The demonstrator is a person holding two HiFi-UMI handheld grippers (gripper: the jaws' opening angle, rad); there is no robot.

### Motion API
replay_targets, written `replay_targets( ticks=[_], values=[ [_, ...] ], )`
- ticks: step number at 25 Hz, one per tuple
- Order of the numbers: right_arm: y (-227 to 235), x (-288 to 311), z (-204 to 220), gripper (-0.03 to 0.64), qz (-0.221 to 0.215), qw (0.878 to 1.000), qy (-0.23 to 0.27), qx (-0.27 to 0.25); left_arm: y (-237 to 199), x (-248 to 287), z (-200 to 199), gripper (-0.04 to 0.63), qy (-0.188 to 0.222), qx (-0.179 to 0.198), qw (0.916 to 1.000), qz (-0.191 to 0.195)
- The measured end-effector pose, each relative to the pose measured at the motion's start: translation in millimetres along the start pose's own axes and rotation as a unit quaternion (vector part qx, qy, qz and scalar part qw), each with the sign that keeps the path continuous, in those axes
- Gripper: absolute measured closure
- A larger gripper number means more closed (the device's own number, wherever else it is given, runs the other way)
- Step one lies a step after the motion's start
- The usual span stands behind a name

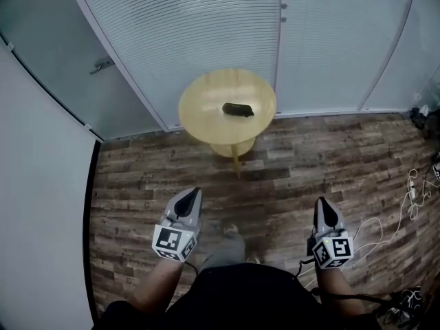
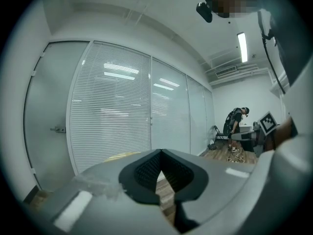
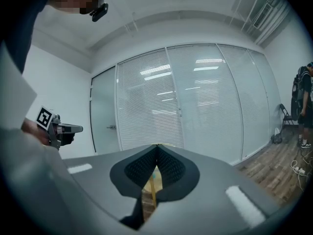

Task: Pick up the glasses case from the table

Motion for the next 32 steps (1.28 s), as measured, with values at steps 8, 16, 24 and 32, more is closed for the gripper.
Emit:
replay_targets(
  ticks=[8, 16, 24, 32],
  values=[
    [-11.7, 80.6, -26.2, 0.609, 0.002, 1.000, 0.011, -0.004, -73.0, 56.2, -23.8, 0.592, 0.007, -0.014, 0.9999, 0.002],
    [-28.7, 160.7, -37.2, 0.609, 0.015, 1.000, 0.010, -0.007, -127.9, 117.6, -53.6, 0.592, 0.006, -0.013, 0.9989, 0.044],
    [-68.0, 242.5, -61.5, 0.609, -0.012, 0.999, 0.020, -0.031, -191.8, 176.1, -54.8, 0.592, -0.005, -0.014, 0.9979, 0.063],
    [-79.9, 290.2, -50.1, 0.609, -0.055, 0.998, 0.000, -0.022, -215.3, 209.4, -56.7, 0.592, -0.006, -0.015, 0.9979, 0.062]
  ],
)
Point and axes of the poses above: the fingertips, and each gripper's own axes: x forward along the fingers, y to its right, z out of its underside, the point moved 2 cm from there along -x, backward along the fingers, and after that the axes turned 11 degrees about -x, right-handed, at the moved point
